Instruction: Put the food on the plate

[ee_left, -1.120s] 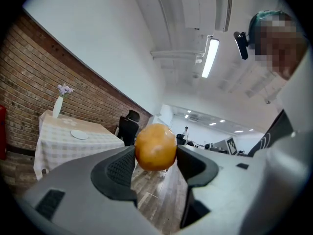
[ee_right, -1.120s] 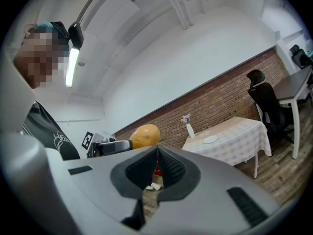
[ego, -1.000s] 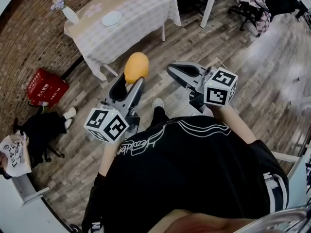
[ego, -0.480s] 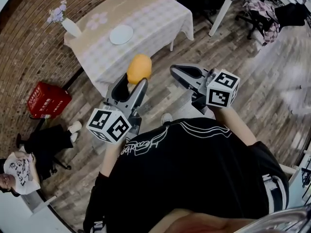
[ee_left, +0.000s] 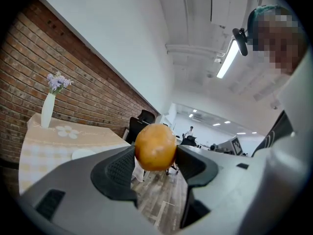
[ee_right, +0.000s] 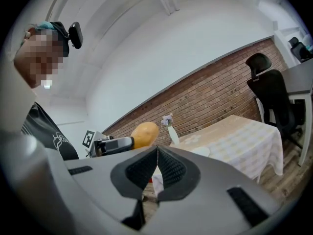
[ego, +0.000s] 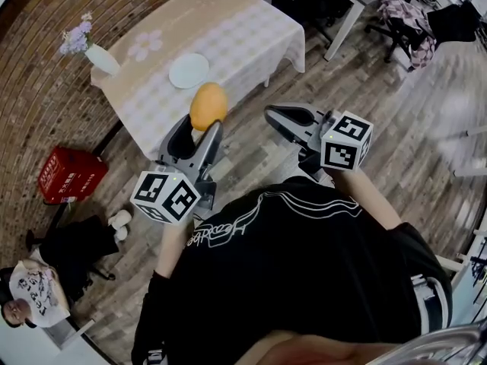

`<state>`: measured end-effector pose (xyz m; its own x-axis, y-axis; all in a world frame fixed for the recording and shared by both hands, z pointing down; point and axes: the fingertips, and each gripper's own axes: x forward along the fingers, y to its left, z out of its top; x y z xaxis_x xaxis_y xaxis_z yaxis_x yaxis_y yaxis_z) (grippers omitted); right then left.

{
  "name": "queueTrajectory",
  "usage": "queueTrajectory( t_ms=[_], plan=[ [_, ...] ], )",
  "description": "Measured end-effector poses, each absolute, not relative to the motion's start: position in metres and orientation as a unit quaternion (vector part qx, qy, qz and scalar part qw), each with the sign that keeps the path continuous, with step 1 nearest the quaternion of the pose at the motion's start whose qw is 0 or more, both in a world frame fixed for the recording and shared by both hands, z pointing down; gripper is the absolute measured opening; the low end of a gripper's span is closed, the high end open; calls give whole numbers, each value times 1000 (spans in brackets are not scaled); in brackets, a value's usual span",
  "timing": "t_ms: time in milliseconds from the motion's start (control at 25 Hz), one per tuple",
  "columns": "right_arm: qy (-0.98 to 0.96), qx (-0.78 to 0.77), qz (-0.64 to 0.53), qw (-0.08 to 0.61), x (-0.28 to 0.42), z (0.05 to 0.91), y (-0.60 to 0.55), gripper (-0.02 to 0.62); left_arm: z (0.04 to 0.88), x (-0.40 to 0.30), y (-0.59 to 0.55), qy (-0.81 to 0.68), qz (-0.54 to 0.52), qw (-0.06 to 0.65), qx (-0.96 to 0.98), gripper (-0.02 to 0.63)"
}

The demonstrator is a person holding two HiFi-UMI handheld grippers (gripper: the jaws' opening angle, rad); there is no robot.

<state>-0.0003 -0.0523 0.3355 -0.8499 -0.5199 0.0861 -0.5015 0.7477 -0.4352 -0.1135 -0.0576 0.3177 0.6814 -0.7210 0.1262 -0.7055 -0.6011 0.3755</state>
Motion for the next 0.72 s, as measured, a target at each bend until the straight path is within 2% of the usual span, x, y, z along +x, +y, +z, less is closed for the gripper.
queueTrajectory(
  t_ms=[720],
  plan=[
    [942, -204, -266, -1, -36, 354, -209, -3, 345, -145, -197, -464, -1, 236, 854, 264]
  ],
)
